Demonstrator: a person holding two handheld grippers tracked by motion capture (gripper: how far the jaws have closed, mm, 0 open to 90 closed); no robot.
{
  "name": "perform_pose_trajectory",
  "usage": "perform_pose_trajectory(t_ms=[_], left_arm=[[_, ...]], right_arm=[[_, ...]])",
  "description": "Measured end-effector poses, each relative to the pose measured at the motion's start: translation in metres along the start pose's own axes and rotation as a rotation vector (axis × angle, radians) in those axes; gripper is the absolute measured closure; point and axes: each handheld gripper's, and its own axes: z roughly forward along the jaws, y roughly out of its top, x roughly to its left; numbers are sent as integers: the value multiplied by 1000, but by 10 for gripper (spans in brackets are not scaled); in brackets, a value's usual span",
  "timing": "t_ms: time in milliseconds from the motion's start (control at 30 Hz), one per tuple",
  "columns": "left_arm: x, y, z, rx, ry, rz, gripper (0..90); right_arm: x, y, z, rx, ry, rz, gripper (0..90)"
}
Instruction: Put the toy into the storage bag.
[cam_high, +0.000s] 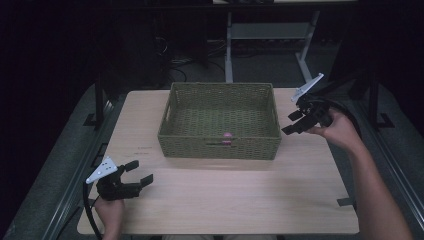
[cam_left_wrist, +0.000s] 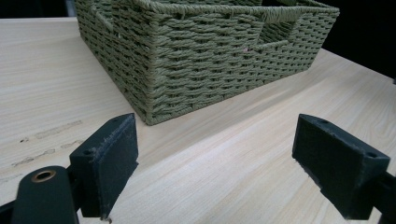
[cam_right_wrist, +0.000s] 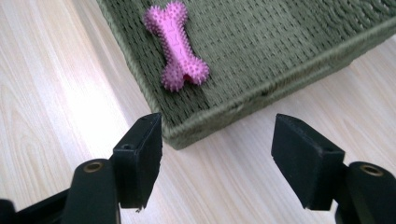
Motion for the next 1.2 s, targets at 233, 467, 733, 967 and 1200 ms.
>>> perform_pose_trajectory(t_ms=[233,467,733,967,1200], left_arm=[[0,0,0,2,1,1,139],[0,0,0,3,2,1,138],[0,0,0,4,4,-1,139],[0,0,0,5,4,2,139],[0,0,0,7,3,4,139]], right_arm=[[-1,-14,1,1,-2,20,329],[0,-29,6,6,-2,35,330],[4,-42,10,3,-7,40,331],[7,-54,15,4,3,48,331],[9,-69,24,1,13,64,329]])
